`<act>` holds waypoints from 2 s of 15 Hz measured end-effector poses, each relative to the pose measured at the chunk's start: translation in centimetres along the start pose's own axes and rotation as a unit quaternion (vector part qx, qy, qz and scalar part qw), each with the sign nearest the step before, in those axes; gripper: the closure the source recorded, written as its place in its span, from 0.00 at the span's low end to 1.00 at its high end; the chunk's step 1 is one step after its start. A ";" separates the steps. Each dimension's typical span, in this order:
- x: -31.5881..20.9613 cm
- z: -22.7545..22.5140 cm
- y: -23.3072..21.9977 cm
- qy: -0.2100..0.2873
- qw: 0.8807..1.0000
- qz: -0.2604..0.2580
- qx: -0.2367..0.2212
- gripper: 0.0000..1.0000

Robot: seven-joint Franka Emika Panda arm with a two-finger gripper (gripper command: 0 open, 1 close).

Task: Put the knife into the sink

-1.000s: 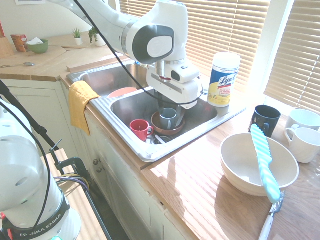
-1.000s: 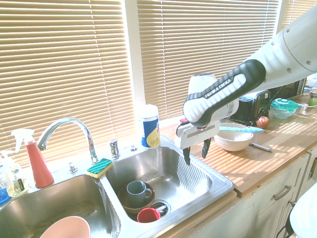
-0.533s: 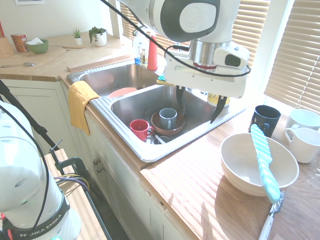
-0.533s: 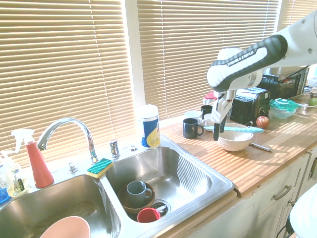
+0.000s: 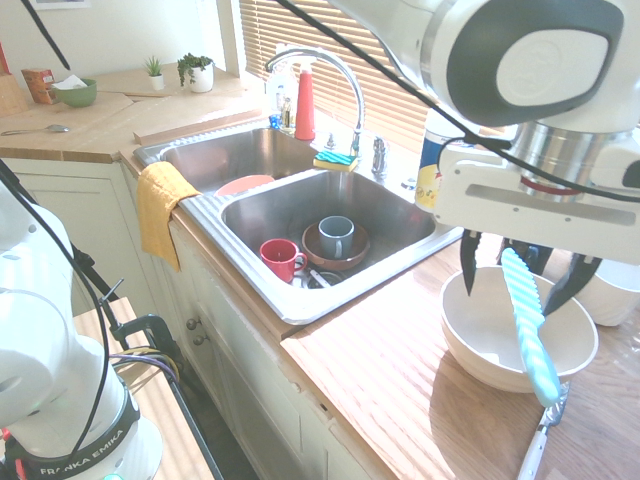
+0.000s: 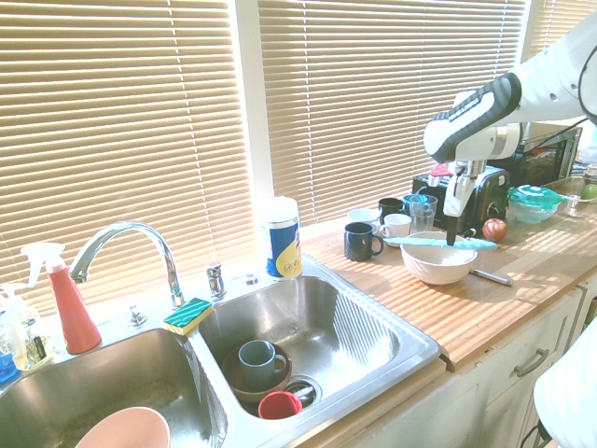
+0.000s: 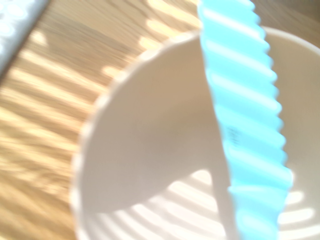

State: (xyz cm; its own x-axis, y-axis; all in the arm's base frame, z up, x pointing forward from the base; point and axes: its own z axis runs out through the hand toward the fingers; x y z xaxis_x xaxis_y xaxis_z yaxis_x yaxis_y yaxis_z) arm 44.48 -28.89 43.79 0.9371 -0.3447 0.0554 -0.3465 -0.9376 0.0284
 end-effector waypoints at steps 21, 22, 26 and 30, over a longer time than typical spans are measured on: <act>2.2 4.7 -0.3 -0.023 0.999 0.024 0.011 1.00; 2.2 4.7 -0.3 -0.023 0.999 0.025 0.011 1.00; 2.2 4.8 -0.4 -0.023 0.999 0.028 0.013 1.00; 2.1 4.3 -0.4 -0.021 0.999 0.039 0.022 1.00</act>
State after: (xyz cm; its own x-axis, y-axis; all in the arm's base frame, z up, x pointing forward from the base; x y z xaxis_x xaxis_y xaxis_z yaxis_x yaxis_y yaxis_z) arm 46.75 -29.43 39.65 0.9085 -0.4177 0.0137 -0.4174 -0.9085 -0.0174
